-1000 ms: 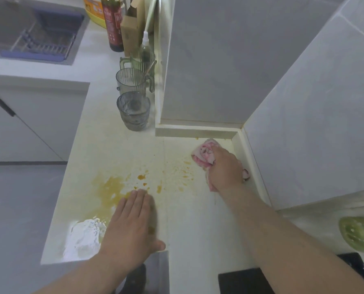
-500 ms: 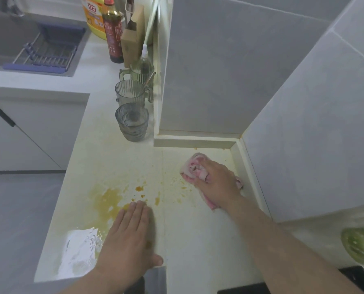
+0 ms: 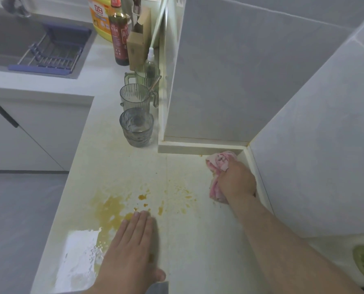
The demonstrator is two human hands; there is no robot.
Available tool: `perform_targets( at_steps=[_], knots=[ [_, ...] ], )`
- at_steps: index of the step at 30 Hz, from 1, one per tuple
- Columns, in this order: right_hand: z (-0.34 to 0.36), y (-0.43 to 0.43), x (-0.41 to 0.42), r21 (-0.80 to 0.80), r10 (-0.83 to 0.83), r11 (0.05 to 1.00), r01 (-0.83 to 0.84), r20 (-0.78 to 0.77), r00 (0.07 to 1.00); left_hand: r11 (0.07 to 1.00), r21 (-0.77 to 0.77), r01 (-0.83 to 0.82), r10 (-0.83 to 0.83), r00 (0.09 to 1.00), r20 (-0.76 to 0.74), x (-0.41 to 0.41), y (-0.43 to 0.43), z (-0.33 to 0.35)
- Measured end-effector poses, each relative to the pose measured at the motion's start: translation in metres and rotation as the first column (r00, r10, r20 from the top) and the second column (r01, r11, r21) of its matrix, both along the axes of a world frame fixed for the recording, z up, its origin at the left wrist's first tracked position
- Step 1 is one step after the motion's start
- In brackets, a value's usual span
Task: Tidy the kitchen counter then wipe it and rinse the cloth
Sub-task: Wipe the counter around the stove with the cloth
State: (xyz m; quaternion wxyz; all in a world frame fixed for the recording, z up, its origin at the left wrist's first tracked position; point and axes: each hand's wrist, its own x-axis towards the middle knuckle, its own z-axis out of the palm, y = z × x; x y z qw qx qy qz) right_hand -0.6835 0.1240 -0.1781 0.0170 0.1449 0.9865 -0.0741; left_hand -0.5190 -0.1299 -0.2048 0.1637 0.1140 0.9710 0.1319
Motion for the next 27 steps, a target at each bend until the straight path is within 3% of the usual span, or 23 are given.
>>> perform_targets(
  at_steps=[7,13,19,21,23,27],
  knots=[
    [-0.001,-0.017,0.002,-0.004,0.006,1.0,-0.007,-0.058,0.998,1.0,-0.011,0.018,-0.018,1.0,-0.005,0.002,-0.003,-0.005],
    [-0.001,-0.046,0.006,-0.066,0.21,0.975,-0.213,-0.053,0.976,1.0,0.002,0.02,-0.02,1.0,0.0,0.004,-0.001,0.0],
    [-0.001,-0.058,0.001,-0.179,0.484,0.865,-0.47,0.042,0.874,1.0,-0.007,0.029,-0.029,0.999,0.014,0.009,-0.004,0.002],
    [0.003,-0.051,0.005,-0.346,0.482,0.829,-0.44,0.042,0.875,0.996,-0.02,0.091,-0.092,0.992,-0.084,0.005,-0.006,0.011],
    [0.008,-0.034,0.015,-0.444,0.404,0.808,-0.388,-0.062,0.913,0.993,0.024,0.117,-0.109,0.969,-0.222,-0.013,-0.006,0.02],
    [0.0,0.013,0.046,-0.32,0.215,0.912,-0.258,-0.165,0.963,0.936,0.271,0.225,-0.126,0.932,-0.34,-0.083,0.009,0.043]
  ],
)
